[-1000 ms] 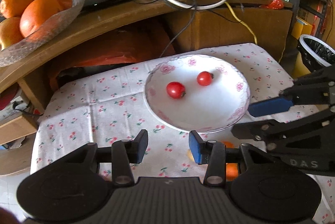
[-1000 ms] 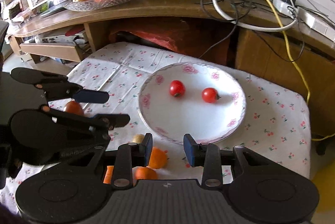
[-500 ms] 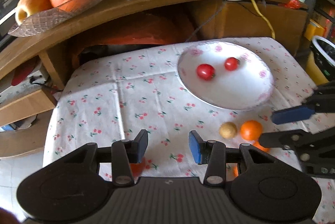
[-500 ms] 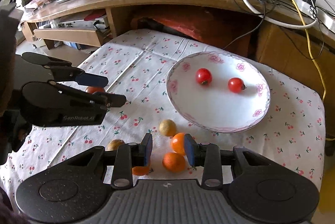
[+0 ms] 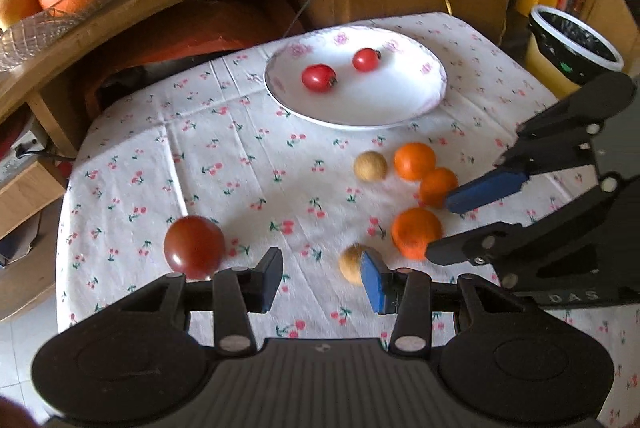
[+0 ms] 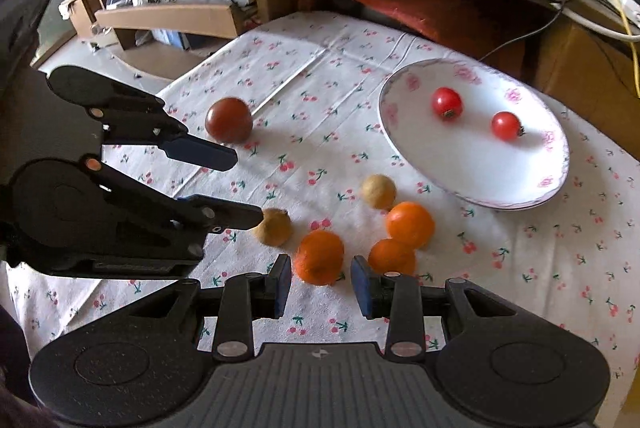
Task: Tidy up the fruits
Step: 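Withdraw both grippers from the bowl toward the remaining fruits, then grasp a tan round fruit with the left gripper while the right grasps a tangerine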
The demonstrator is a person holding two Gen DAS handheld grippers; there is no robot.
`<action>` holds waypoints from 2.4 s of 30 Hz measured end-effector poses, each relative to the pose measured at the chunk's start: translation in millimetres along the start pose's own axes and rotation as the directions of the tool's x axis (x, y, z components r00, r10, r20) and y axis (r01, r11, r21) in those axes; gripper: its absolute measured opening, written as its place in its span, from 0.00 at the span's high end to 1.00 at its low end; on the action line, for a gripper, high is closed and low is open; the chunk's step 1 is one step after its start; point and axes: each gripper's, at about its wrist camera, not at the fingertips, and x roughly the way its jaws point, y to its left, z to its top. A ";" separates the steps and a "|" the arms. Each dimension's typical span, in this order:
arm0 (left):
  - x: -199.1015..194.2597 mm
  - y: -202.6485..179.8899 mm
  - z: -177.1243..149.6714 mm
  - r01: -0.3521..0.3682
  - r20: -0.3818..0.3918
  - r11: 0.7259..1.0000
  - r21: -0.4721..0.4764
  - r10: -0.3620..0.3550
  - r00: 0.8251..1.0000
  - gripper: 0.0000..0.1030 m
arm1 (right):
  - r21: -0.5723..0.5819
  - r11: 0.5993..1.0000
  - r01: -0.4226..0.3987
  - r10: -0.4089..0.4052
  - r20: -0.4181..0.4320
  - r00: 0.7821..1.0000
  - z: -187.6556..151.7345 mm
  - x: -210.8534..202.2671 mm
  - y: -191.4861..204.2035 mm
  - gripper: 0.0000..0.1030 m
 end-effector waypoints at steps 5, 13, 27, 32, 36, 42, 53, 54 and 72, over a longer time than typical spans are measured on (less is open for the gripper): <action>2.1 0.0 -7.4 0.022 -0.022 1.000 0.020 -0.021 1.000 0.51 | 0.011 1.000 -0.005 0.005 -0.023 1.000 1.2 12.0 -0.5 0.70; 5.3 -3.9 -8.5 0.054 -0.031 0.998 0.040 -0.053 0.998 0.51 | 0.031 0.999 -0.019 0.020 -0.039 0.999 -1.3 18.9 -2.5 0.77; 26.4 -25.8 -0.7 0.061 -0.047 0.996 0.066 -0.058 0.997 0.51 | 0.093 0.996 0.009 -0.002 -0.073 0.997 -17.2 3.4 -22.5 0.77; 25.5 -33.2 0.2 0.028 -0.041 0.997 0.076 -0.025 0.999 0.57 | 0.102 0.995 0.017 -0.010 -0.074 0.997 -19.4 2.5 -28.0 0.77; 24.2 -34.2 -0.3 0.022 -0.039 0.997 0.068 -0.019 0.999 0.65 | 0.090 0.996 0.026 -0.019 -0.075 0.997 -19.8 2.5 -27.6 0.77; 25.1 -35.2 0.5 0.017 -0.038 0.998 0.062 -0.015 0.999 0.65 | 0.106 0.994 0.027 -0.019 -0.074 0.997 -18.8 6.9 -29.4 0.76; 26.0 -37.8 1.6 0.011 -0.041 0.998 0.068 -0.008 0.999 0.65 | 0.069 0.997 0.041 -0.036 -0.076 0.996 -17.9 6.3 -24.3 0.78; 26.0 -39.0 1.8 0.012 -0.043 0.997 0.073 -0.009 0.999 0.65 | 0.063 0.997 0.046 -0.041 -0.075 0.996 -18.0 6.0 -23.3 0.78; 18.9 -45.0 19.1 -0.032 0.009 0.995 0.097 0.032 0.999 0.66 | 0.080 0.994 0.069 -0.069 -0.013 0.998 -8.2 -14.7 -29.3 0.78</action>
